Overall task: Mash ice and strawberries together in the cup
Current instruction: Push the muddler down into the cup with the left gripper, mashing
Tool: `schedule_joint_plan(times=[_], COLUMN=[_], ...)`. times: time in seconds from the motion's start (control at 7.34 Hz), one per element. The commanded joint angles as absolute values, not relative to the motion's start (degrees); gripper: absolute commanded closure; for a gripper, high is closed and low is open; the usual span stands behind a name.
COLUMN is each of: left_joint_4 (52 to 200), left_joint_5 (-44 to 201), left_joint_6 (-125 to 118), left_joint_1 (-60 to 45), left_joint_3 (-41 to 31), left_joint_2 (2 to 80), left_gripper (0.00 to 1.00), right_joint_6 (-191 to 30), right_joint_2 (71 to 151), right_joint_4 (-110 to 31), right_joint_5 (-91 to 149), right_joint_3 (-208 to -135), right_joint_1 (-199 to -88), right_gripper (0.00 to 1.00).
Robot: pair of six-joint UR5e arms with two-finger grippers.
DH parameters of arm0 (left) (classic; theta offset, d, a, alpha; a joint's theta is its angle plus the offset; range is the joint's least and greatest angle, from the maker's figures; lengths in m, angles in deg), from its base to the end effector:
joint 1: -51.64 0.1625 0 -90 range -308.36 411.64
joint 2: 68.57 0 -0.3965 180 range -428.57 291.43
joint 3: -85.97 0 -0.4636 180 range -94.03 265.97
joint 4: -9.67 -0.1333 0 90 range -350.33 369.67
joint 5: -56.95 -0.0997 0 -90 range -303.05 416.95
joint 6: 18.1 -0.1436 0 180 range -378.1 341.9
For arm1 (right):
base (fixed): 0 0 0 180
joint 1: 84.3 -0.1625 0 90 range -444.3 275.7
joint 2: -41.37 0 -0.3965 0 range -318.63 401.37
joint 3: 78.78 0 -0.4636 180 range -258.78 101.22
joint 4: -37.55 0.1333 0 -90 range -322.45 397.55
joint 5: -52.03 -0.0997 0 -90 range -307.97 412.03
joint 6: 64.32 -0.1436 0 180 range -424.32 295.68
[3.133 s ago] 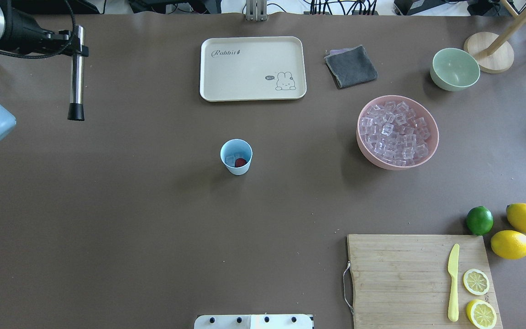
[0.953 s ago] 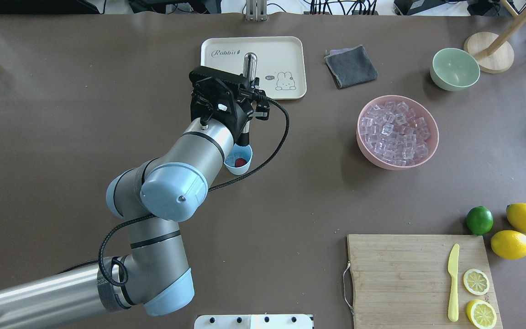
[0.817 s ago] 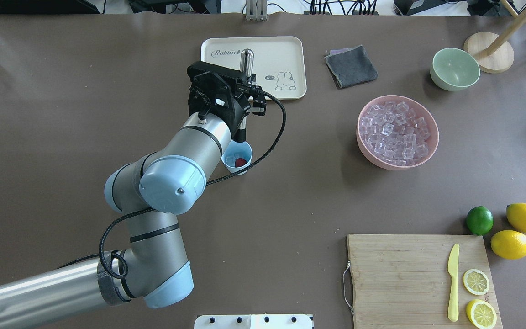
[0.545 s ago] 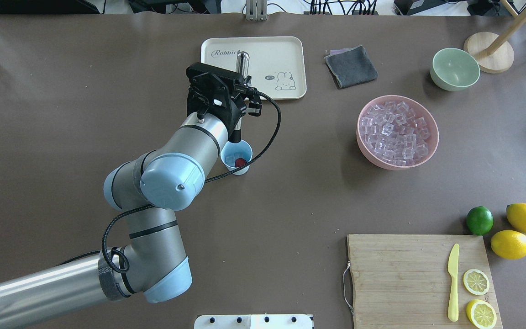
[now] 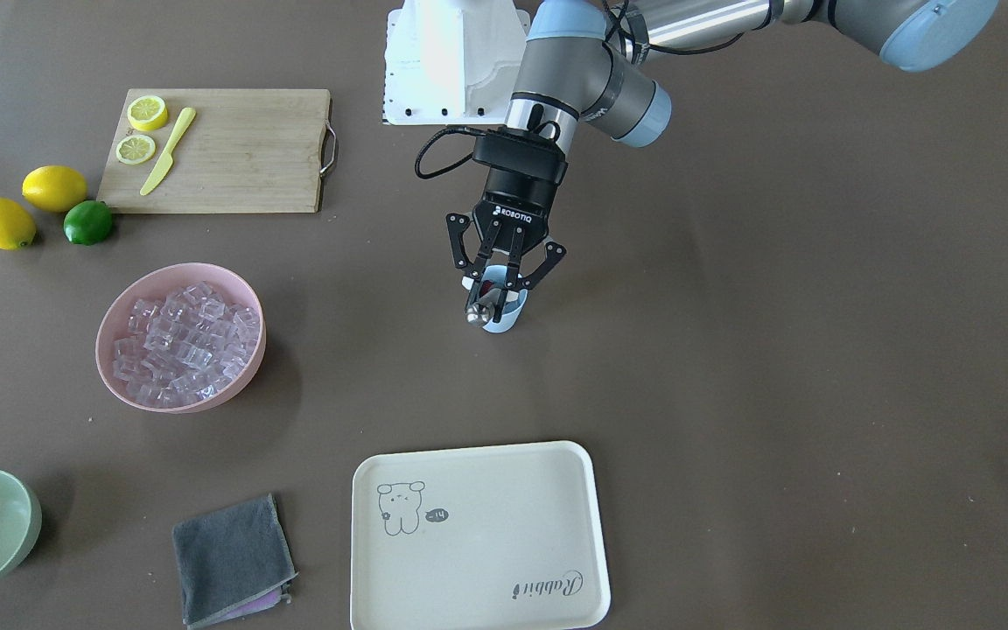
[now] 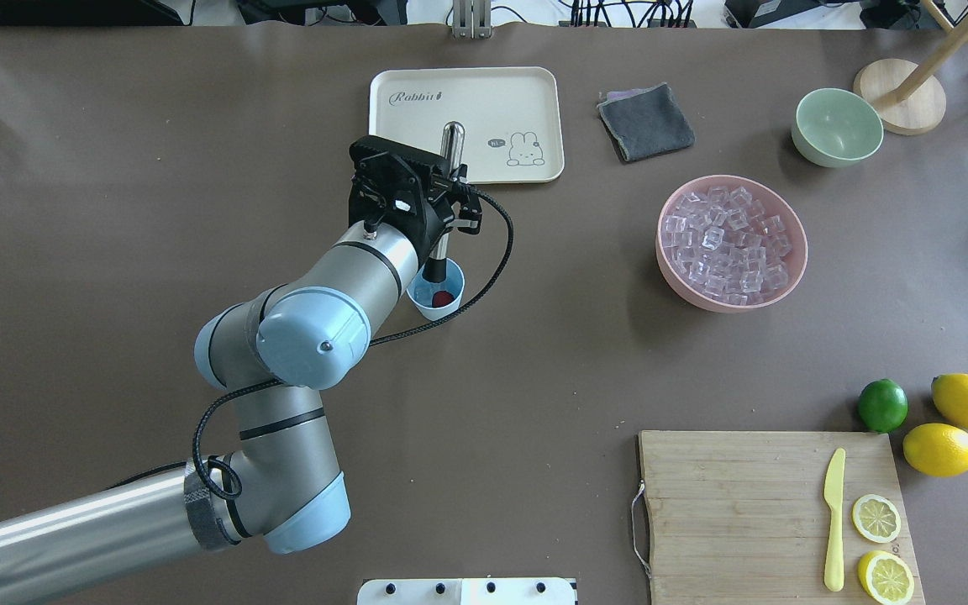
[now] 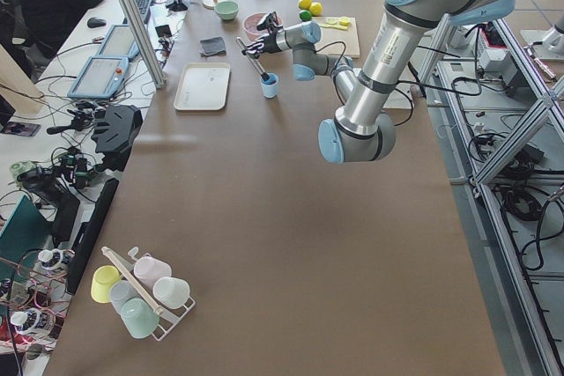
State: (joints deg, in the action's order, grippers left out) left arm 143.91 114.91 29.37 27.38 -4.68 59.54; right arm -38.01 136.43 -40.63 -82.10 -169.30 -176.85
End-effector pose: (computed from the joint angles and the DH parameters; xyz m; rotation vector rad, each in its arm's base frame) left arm 0.5878 -0.4947 0.1001 1.1476 0.9170 -0.1454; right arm 0.0573 -0.5371 0.6838 0.3112 -0.7210 -0.4423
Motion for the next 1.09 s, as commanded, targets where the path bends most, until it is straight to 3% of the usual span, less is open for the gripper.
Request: schedule_joint_plan(times=[0.0,0.27,0.95], left_joint_4=[143.71,143.18,143.62], left_joint_5=[116.96,129.13,125.34], left_joint_6=[28.58,26.81,27.69], left_joint_1=[25.82,17.15,21.40], left_joint_3=[-5.08,-6.57,-4.56], left_joint_2=[59.66,60.72,60.89], left_gripper=[1.00,1.00,1.00], right_joint_6=[-38.13,-38.04,-38.31], right_joint_2=[136.03,134.98,133.48], right_joint_4=[-40.59,-41.02,-40.59], right_joint_5=[-82.09,-82.09,-82.09], right_joint_3=[-169.22,-168.61,-166.24], right_joint_1=[-176.85,-176.85,-176.85], right_gripper=[0.01,0.01,0.01])
